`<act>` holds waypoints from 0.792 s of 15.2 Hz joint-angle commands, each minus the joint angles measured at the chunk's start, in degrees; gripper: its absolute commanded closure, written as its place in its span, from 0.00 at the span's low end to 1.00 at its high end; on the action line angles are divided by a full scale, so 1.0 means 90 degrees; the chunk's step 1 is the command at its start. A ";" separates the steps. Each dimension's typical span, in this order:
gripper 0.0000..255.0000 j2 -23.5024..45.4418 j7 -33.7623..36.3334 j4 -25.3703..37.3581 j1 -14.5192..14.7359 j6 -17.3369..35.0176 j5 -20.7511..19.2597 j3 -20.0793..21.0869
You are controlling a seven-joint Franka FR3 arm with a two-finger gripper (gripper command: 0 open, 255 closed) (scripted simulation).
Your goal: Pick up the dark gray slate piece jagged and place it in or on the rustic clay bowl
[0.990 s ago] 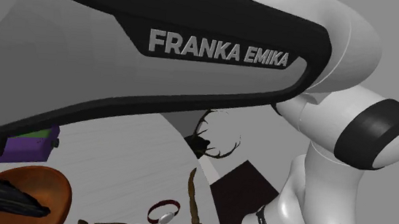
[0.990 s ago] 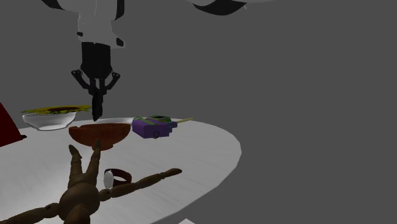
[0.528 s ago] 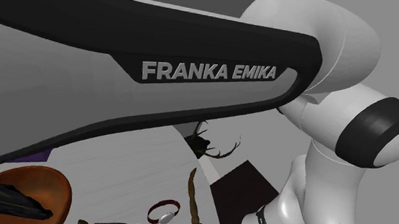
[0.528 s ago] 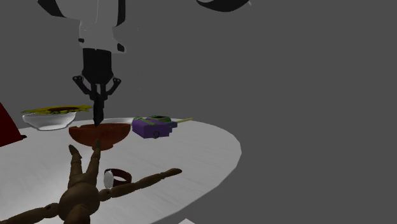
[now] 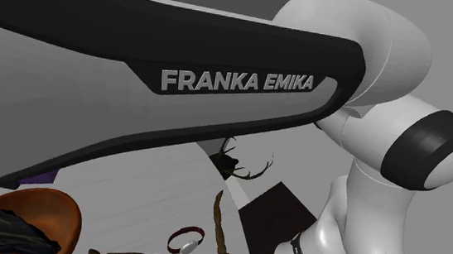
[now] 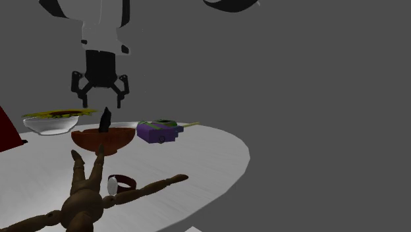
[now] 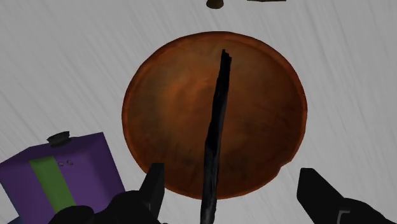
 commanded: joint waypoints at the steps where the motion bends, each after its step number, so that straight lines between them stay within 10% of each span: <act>1: 0.00 0.0000 0.0000 0.0000 0.0000 0.0000 0.0000 0.0000; 5: 0.00 0.0244 -0.0015 0.1216 0.0223 -0.0968 -0.0107 -0.0009; 12: 0.00 0.0244 -0.0016 0.1216 0.0224 -0.0968 -0.0106 -0.0011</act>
